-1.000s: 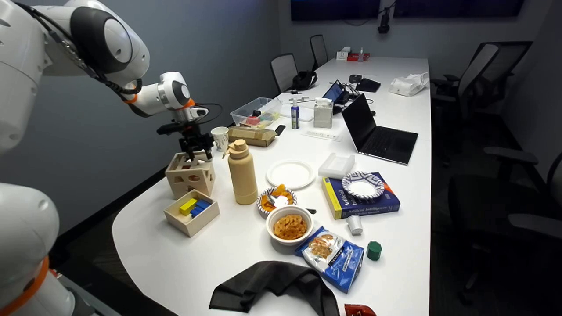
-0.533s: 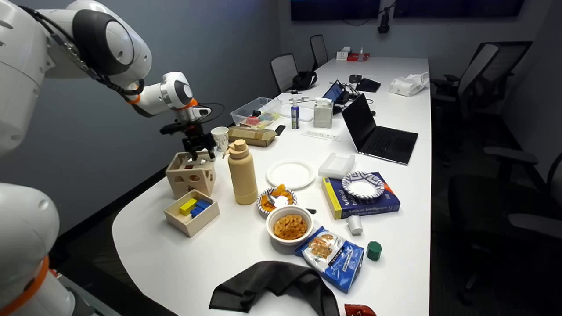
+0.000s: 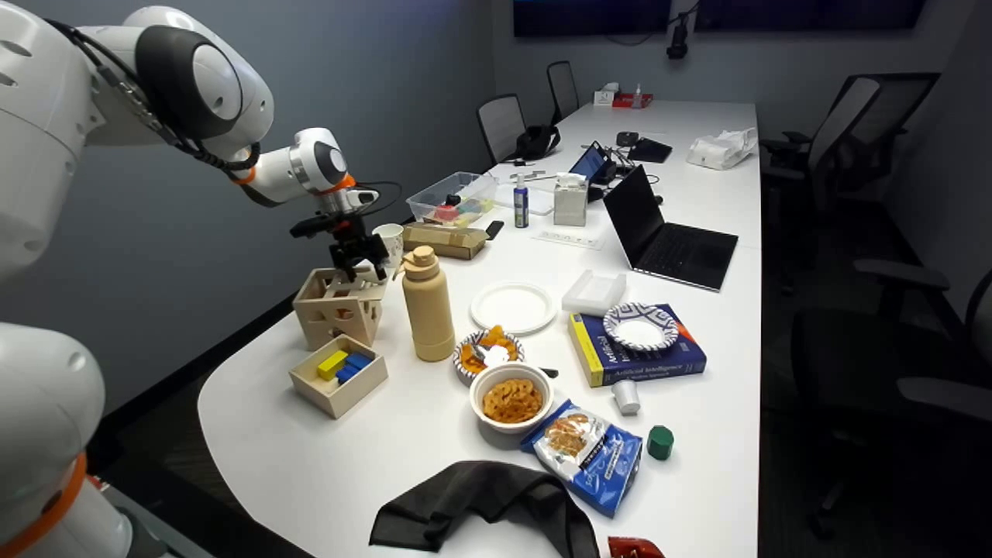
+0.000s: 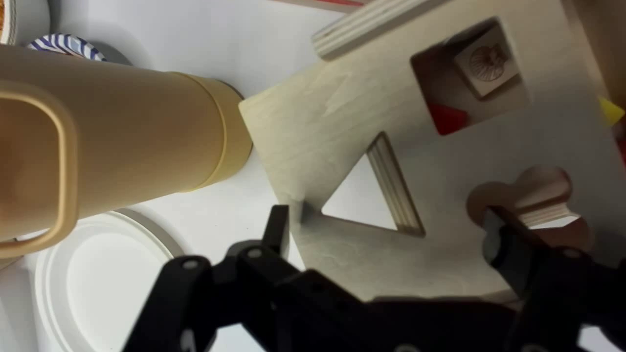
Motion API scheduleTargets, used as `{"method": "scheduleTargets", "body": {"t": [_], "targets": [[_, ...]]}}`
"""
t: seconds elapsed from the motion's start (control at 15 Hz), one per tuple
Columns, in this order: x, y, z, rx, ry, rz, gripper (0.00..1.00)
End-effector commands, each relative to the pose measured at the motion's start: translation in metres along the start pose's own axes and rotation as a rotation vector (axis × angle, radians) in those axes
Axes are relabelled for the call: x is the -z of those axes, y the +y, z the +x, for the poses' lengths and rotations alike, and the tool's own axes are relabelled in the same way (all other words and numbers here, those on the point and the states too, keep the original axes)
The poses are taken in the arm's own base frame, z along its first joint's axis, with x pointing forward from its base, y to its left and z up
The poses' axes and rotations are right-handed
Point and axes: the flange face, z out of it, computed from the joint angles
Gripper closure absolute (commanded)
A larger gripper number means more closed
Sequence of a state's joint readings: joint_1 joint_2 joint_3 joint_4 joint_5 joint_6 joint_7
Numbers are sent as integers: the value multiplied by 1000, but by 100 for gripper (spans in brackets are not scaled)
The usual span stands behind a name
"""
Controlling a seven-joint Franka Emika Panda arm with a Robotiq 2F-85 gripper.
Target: Open the wooden box
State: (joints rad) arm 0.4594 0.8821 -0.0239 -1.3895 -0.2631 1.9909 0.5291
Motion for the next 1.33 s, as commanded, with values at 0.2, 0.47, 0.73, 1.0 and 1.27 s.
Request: {"method": "scheduleTargets", "body": {"t": [0.2,0.47,0.73,1.0,1.27], "targets": [[-4,9,15,-15,-11,-48,0],[-6,15,19,-20,-20,-59,0],[-3,15,20,-14,-41,-48,0],[4,19,19,1,-81,-37,0],[15,23,18,37,-126,-11,0]]}}
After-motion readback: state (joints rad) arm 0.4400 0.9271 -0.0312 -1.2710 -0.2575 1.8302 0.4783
